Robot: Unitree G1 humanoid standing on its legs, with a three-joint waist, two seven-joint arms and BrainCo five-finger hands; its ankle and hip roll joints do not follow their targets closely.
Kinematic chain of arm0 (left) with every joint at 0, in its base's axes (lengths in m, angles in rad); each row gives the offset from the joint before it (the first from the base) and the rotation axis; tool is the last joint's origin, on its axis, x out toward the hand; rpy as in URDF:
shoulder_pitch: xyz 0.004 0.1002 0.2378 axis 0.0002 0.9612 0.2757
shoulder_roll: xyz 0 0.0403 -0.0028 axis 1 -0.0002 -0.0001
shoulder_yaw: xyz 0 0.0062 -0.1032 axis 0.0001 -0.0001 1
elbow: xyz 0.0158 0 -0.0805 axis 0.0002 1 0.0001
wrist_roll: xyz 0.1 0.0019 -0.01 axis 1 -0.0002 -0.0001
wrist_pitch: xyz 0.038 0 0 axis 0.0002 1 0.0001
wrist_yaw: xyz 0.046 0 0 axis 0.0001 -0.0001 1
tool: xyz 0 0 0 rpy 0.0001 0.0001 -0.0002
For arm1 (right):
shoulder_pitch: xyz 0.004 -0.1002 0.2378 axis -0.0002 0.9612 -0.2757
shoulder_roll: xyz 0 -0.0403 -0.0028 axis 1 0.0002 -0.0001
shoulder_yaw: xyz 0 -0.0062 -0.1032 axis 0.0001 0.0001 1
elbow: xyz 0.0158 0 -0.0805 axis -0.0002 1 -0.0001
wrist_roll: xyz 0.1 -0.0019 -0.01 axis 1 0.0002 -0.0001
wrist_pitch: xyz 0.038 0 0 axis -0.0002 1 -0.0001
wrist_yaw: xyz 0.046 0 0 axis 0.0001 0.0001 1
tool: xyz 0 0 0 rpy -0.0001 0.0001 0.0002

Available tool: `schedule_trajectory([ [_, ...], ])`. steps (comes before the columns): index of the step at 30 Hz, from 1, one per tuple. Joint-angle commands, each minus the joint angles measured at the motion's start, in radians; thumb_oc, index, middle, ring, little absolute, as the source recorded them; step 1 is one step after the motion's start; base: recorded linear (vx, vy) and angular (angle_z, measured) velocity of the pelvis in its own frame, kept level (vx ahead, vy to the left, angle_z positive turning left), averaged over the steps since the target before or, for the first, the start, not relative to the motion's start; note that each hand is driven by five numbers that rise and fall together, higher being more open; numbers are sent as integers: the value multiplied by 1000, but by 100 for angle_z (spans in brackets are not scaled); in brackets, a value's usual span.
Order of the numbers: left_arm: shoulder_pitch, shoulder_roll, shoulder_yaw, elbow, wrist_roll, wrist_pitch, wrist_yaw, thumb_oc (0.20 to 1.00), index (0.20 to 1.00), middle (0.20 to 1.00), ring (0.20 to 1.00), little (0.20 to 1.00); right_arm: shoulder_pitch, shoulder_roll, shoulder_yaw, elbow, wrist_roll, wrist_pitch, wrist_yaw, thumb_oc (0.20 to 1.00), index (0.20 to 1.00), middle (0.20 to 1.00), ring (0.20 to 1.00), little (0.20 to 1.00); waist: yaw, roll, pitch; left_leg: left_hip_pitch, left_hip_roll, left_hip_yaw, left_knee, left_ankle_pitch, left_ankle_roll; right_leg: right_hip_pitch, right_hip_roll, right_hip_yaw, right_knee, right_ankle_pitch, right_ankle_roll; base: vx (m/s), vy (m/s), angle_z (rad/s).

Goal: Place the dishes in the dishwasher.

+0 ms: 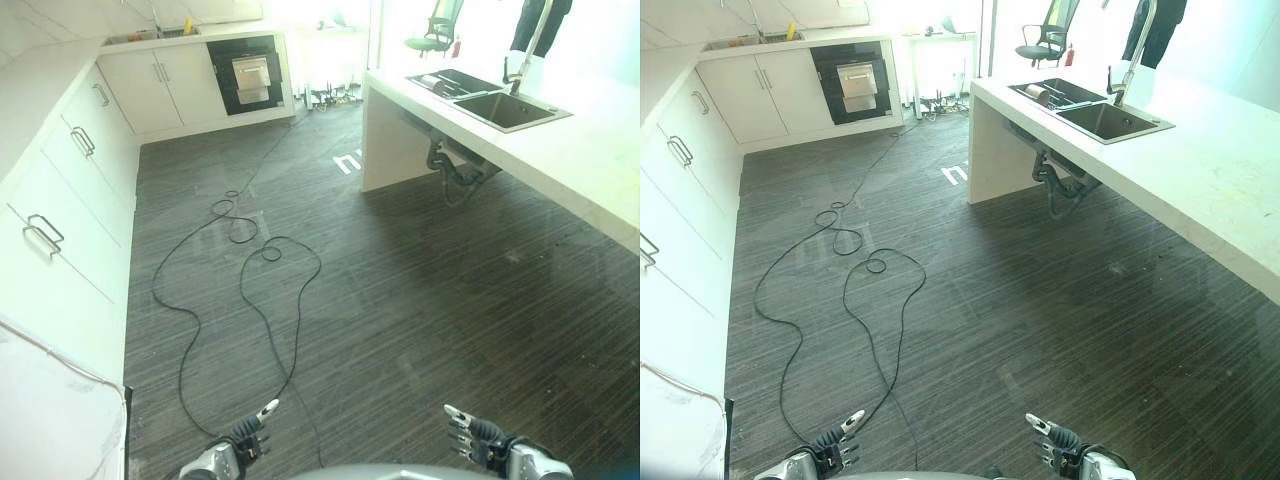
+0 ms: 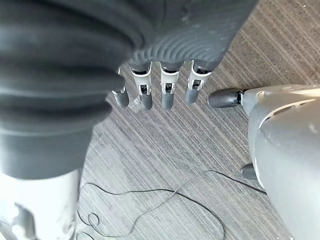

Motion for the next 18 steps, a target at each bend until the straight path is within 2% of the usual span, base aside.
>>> schedule_trajectory([
  [1, -61, -5, -31, 94, 33, -12, -3, 1000, 1000, 1000, 1000, 1000, -34, 15, 13, 84, -45, 11, 23, 1000, 1000, 1000, 1000, 1000, 9, -3, -30, -23, 2, 38, 3, -50, -18, 58, -17, 40, 6, -130, 66, 0, 0, 0],
  [4, -37, -2, -13, 111, 24, 4, 22, 1000, 1000, 1000, 1000, 1000, -2, 20, -7, 107, -46, 29, 30, 1000, 1000, 1000, 1000, 1000, 6, -4, -29, -24, 10, 45, 3, -46, -21, 58, -14, 39, 6, -129, 67, 45, -60, 1],
  [10, -7, 4, 16, 131, 57, 7, 19, 1000, 1000, 1000, 1000, 1000, 51, 24, -54, 149, -44, 6, 41, 1000, 1000, 1000, 1000, 1000, -7, -1, -25, -31, 24, 47, 3, -35, -26, 56, -4, 45, 6, -132, 62, 37, -102, -1],
  [14, -3, 2, 20, 127, 55, 8, 25, 1000, 1000, 1000, 1000, 1000, 71, 17, -88, 152, -21, -22, 44, 1000, 1000, 1000, 1000, 1000, -25, 8, -5, -21, 46, 38, 3, -20, -36, 61, 25, 77, 6, -141, 41, 60, -171, -1],
  [18, -4, -9, 28, 114, 56, 6, 30, 1000, 1000, 1000, 1000, 1000, 61, 14, -84, 136, -19, -30, 42, 1000, 1000, 1000, 1000, 1000, -24, 2, 21, -4, 43, 35, 37, -22, -40, 73, 36, 109, 6, -138, 24, 71, -127, -4],
])
